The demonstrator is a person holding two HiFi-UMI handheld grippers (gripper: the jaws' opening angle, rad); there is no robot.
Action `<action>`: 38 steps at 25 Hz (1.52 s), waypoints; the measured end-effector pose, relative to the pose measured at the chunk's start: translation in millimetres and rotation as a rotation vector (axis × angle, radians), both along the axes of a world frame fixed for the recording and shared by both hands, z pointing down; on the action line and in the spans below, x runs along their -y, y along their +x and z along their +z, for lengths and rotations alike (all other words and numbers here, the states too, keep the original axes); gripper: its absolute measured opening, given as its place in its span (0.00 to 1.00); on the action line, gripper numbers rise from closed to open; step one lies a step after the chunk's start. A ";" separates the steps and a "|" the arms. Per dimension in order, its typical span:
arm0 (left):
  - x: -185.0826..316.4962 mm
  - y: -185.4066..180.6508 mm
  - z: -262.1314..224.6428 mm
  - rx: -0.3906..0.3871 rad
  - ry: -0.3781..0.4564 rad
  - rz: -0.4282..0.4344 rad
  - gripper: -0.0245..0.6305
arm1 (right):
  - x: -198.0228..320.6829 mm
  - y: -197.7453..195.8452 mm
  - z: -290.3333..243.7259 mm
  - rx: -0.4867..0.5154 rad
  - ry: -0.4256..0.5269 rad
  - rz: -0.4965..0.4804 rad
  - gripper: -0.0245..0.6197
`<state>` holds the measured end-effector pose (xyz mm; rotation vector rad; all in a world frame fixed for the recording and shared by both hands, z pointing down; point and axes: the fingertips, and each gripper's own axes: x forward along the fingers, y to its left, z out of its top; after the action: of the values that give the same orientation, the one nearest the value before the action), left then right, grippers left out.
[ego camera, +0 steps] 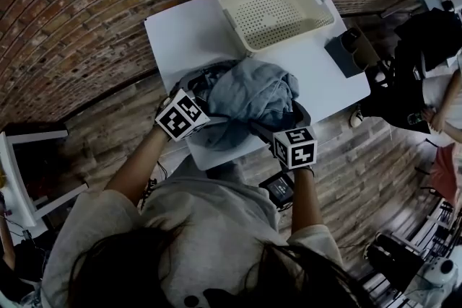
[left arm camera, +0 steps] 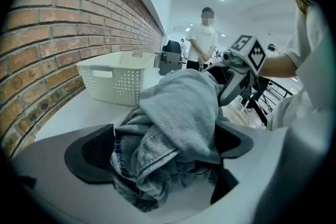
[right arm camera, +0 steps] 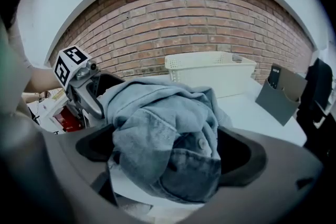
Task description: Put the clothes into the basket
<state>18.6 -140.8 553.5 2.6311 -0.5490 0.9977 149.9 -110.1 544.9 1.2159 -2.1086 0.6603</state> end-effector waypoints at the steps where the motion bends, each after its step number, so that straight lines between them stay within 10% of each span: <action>1: 0.3 0.8 3.6 0.010 -0.002 0.014 0.93 | 0.7 0.7 5.0 -0.005 -0.020 -0.003 0.94; 9: -5.7 14.7 42.3 0.152 -0.080 0.120 0.93 | -4.9 9.2 70.7 -0.104 -0.326 -0.098 0.94; 17: -7.0 30.2 72.0 0.228 -0.177 0.221 0.94 | -3.1 6.8 92.8 -0.140 -0.410 -0.180 0.94; 28: -9.4 39.9 70.5 0.179 -0.098 0.215 0.91 | 0.7 -10.7 78.0 -0.149 -0.240 -0.262 0.77; 38: -30.2 49.8 16.7 0.061 0.086 0.226 0.58 | 0.4 -24.3 23.3 -0.189 0.043 -0.185 0.48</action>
<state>68.4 -110.5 570.2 2.7947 -0.3186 1.1464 125.6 -110.5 568.2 1.0463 -2.0542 0.4031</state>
